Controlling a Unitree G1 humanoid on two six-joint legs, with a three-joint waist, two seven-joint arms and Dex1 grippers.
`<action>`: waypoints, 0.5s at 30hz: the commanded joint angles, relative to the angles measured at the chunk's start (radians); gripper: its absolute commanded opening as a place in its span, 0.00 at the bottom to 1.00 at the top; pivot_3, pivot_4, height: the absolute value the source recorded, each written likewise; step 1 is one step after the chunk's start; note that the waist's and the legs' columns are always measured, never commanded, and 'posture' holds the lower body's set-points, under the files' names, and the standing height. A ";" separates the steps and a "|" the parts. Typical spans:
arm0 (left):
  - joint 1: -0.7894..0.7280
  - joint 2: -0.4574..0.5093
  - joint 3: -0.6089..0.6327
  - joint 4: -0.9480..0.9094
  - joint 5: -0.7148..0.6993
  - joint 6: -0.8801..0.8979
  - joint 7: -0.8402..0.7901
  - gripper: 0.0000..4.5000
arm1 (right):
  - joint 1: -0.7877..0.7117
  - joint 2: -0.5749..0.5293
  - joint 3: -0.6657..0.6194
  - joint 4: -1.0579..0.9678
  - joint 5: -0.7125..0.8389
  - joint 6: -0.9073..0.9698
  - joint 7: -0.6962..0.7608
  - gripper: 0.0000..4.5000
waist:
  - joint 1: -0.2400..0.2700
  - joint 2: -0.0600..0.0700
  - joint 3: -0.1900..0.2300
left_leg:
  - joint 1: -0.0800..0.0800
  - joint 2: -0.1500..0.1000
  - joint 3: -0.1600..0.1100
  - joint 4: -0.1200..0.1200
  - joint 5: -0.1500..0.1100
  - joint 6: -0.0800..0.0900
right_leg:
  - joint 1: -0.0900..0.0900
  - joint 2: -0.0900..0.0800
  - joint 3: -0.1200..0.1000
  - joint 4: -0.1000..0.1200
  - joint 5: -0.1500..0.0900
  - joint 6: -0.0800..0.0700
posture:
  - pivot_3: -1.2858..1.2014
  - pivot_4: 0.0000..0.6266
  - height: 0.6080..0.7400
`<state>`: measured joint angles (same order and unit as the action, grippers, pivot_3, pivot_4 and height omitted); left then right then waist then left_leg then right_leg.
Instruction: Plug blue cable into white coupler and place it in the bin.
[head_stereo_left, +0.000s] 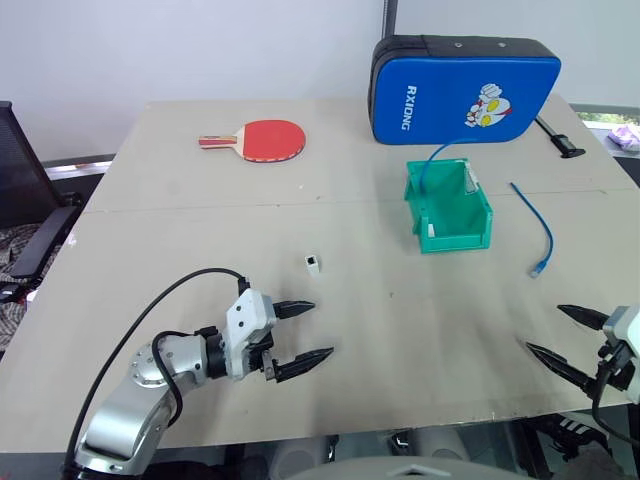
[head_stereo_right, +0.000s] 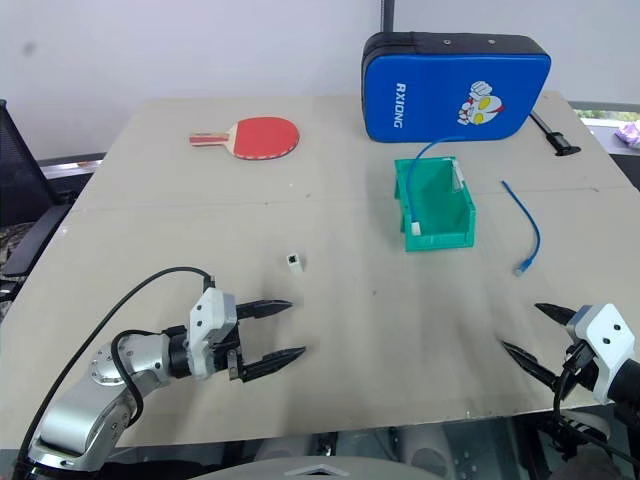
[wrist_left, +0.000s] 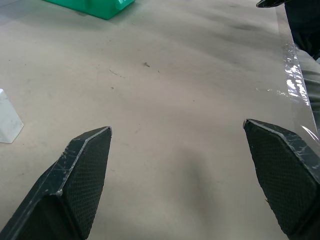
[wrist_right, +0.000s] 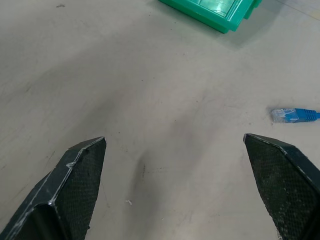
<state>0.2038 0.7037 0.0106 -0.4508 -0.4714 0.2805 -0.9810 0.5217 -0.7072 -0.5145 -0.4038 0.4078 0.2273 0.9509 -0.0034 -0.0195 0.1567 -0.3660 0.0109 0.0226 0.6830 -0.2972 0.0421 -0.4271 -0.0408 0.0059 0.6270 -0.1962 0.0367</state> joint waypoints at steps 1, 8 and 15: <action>-0.010 -0.019 0.015 -0.016 -0.024 -0.015 0.002 0.96 | -0.030 -0.024 -0.031 0.003 0.008 -0.007 -0.006 0.96 | 0.000 0.000 0.000 | 0.000 0.000 0.000 0.000 0.000 0.000 | 0.000 0.000 0.000 0.000 0.000 0.000 | 0.52 0.24 1.00; -0.023 -0.067 0.049 -0.037 -0.163 0.103 0.038 0.96 | -0.150 -0.130 -0.008 0.045 0.017 0.086 0.012 0.96 | -0.001 0.001 0.001 | 0.001 0.000 0.001 0.000 0.000 0.000 | 0.000 0.000 0.002 0.000 0.000 0.000 | 0.52 0.24 1.00; 0.025 -0.011 0.004 -0.134 -0.110 0.030 -0.051 1.00 | -0.380 -0.431 0.195 0.335 -0.236 -0.173 0.164 0.85 | -0.008 0.001 0.004 | 0.001 0.000 0.004 0.000 -0.001 0.001 | -0.001 0.002 0.004 -0.001 0.000 0.000 | 0.52 0.24 1.00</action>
<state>0.2308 0.6811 0.0246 -0.5209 -0.5999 0.3523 -1.0099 0.1817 -1.0973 -0.3499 -0.1308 0.2313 0.1530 1.0676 -0.0112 -0.0183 0.1603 -0.3646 0.0104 0.0277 0.6830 -0.2977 0.0432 -0.4278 -0.0392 0.0112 0.6264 -0.1960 0.0367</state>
